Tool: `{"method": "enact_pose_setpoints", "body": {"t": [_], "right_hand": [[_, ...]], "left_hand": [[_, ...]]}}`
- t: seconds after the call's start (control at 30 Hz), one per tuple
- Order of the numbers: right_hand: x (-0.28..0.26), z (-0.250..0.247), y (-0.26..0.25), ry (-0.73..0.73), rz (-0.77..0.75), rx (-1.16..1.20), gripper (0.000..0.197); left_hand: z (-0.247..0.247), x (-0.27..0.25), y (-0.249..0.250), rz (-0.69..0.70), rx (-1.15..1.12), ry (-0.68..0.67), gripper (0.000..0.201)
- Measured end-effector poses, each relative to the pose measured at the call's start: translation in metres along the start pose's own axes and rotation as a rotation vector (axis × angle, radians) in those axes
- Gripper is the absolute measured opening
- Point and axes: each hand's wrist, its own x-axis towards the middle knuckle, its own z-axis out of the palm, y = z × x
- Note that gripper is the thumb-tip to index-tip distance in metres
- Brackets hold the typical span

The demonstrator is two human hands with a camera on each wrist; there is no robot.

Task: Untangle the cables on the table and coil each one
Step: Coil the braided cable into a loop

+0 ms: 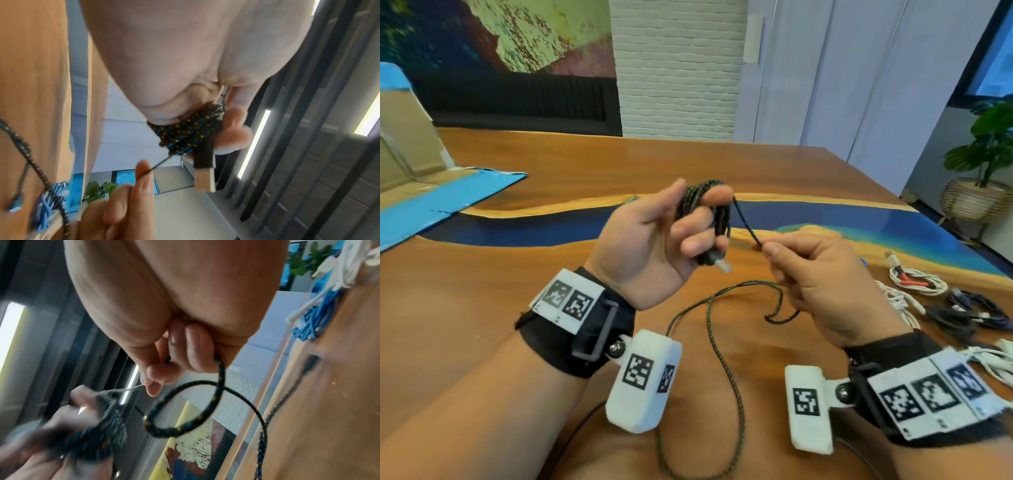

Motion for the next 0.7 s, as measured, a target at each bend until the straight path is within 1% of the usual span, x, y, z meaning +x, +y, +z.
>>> {"method": "enact_pose_setpoints", "body": {"t": [0.07,0.13,0.2,0.27,0.33,0.37,0.43,0.47,0.5,0.57,0.63,0.7], "right_hand": [[-0.003,0.011,-0.002,-0.057,-0.019,-0.111,0.017],[-0.008,0.021,-0.007,-0.152,0.003,-0.169,0.021],[-0.011,0.026,-0.009,-0.231,0.024,-0.25,0.028],[-0.014,0.029,-0.01,-0.293,0.051,-0.304,0.032],[-0.015,0.03,-0.007,-0.311,0.05,-0.298,0.036],[-0.015,0.03,-0.007,-0.296,0.036,-0.282,0.037],[-0.013,0.027,-0.006,-0.255,0.005,-0.217,0.033],[-0.012,0.024,-0.006,-0.236,-0.006,-0.167,0.029],[-0.011,0.021,-0.006,-0.218,-0.013,-0.119,0.025],[-0.009,0.016,-0.007,-0.187,-0.006,-0.017,0.024],[-0.007,0.015,-0.007,-0.132,0.073,0.203,0.023],[-0.006,0.012,-0.012,-0.063,0.175,0.45,0.021]], "left_hand": [[0.001,0.004,-0.005,0.078,-0.07,0.057,0.049],[0.002,0.007,-0.01,0.146,-0.037,0.156,0.05],[0.005,0.01,-0.014,0.178,0.051,0.236,0.046],[0.008,0.011,-0.018,0.181,0.16,0.301,0.04],[0.008,0.012,-0.022,0.154,0.312,0.356,0.03],[0.008,0.012,-0.024,0.122,0.417,0.377,0.025],[0.006,0.01,-0.025,0.038,0.687,0.398,0.016],[0.006,0.009,-0.024,-0.005,0.805,0.392,0.016],[0.004,0.008,-0.023,-0.041,0.888,0.375,0.019],[0.002,0.007,-0.02,-0.078,0.961,0.31,0.028],[0.0,0.005,-0.017,-0.103,1.029,0.233,0.029],[0.0,0.005,-0.016,-0.149,1.126,0.198,0.021]]}}
